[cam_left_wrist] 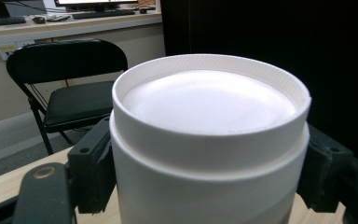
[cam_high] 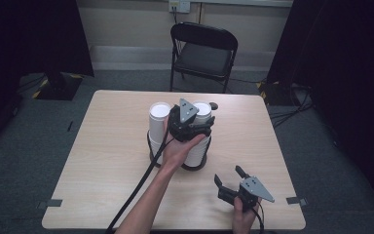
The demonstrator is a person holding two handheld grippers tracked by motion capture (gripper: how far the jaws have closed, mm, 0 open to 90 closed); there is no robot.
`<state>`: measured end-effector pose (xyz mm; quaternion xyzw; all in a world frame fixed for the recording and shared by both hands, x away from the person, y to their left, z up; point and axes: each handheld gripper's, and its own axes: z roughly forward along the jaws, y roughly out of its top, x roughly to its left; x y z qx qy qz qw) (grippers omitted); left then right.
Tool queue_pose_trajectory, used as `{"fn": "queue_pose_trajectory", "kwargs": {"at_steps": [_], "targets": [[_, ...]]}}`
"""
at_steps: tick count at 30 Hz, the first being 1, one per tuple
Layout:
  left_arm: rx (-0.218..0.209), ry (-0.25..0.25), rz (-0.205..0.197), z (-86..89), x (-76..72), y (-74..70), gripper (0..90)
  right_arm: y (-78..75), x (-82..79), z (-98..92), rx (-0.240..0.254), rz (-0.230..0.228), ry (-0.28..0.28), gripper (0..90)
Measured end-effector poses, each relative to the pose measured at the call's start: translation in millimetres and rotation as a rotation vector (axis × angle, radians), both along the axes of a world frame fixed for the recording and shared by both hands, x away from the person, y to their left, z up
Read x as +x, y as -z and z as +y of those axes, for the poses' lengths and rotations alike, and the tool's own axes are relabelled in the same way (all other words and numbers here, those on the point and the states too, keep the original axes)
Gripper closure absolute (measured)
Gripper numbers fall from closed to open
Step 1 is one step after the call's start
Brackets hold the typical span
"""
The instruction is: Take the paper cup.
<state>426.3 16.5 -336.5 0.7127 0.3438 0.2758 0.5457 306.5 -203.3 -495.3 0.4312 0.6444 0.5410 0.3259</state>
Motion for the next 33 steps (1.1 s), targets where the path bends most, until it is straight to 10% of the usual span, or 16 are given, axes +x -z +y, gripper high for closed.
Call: {"fn": "queue_pose_trajectory", "kwargs": {"at_steps": [33], "targets": [[-0.086,0.001,-0.131,9.9,-11.3,-20.7,21.4,-0.2,0.2,0.0,-0.002,0.006,-0.005,13.5]]}}
